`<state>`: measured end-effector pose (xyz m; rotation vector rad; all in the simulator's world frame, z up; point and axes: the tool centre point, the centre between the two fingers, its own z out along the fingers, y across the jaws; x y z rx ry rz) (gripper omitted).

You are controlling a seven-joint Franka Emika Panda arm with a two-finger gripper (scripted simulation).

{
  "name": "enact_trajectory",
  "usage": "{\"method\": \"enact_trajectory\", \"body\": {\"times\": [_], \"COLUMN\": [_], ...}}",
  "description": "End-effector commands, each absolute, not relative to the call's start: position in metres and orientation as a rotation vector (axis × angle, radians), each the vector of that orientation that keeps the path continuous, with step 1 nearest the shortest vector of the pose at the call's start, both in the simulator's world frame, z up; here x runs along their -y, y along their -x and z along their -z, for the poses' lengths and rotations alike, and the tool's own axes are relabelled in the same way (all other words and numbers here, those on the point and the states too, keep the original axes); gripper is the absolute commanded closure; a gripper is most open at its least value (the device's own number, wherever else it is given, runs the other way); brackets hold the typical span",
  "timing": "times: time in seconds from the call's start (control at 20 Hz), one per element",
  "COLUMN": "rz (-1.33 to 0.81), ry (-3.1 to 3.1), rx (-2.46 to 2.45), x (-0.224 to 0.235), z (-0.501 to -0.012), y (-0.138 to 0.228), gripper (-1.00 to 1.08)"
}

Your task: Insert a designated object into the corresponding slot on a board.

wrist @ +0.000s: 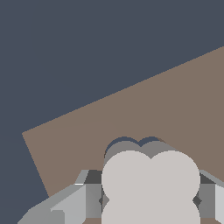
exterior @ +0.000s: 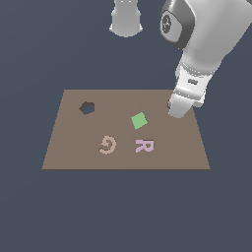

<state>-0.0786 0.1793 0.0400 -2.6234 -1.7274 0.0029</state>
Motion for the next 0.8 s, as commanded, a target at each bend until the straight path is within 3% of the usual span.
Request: {"method": "enact_trajectory", "body": {"times": [0.0,0.25,0.3,0.75], "rz": [-0.002,0.003,0.003,0.003], "ry": [2.622,2.616,2.616,2.616], "rx": [1.729,1.736,1.736,1.736], "x": [-0.1794,-0.1792,-0.1792,-0.1792], "z": [-0.0386,-0.0305,-0.0305,-0.0305], "y": [0.0785,0.0784,0.0784,0.0784], "gripper": [1.08,1.08,-0.92,-0.92]}}
